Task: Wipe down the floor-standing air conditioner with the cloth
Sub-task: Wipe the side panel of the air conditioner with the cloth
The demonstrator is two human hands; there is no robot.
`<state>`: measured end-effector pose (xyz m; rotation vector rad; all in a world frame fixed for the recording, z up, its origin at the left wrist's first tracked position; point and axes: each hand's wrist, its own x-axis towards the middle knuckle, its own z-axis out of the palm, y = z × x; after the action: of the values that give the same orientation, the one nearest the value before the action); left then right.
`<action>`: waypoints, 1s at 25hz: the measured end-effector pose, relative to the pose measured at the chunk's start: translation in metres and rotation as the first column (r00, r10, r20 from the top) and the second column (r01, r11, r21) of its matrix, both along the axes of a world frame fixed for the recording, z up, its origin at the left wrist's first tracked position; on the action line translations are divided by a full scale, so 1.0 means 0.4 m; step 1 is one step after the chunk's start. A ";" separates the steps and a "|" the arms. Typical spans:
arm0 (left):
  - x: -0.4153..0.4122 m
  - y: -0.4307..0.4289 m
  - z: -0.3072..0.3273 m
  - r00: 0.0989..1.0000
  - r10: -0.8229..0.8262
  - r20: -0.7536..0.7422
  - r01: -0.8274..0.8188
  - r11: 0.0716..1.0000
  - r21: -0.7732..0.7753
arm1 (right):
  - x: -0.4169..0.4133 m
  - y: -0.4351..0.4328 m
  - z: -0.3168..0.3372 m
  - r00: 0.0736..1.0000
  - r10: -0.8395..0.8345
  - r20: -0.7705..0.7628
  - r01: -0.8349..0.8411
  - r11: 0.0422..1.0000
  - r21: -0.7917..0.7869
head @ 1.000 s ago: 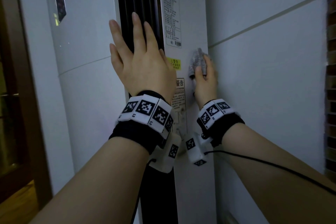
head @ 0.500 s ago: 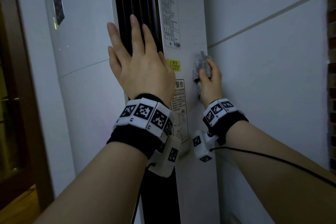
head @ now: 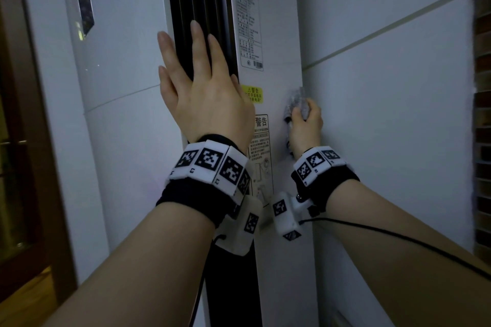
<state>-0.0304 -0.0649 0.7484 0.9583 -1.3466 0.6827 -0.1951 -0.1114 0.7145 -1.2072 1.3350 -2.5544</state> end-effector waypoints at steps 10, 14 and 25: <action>0.000 -0.004 -0.002 1.000 -0.013 -0.002 0.013 1.000 -0.010 | -0.001 -0.006 -0.048 0.998 -0.007 -0.061 0.007 1.000 -0.002; 0.000 -0.005 -0.001 1.000 -0.011 -0.002 0.011 1.000 -0.010 | -0.007 -0.001 -0.061 0.997 0.039 -0.070 -0.040 0.999 -0.021; 0.005 0.000 -0.001 1.000 -0.021 0.002 0.021 1.000 -0.007 | 0.047 0.029 -0.046 0.994 0.048 -0.093 -0.050 0.999 -0.021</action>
<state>-0.0285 -0.0650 0.7480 0.9365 -1.3536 0.6726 -0.1764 -0.0998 0.6962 -1.3607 1.2780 -2.5169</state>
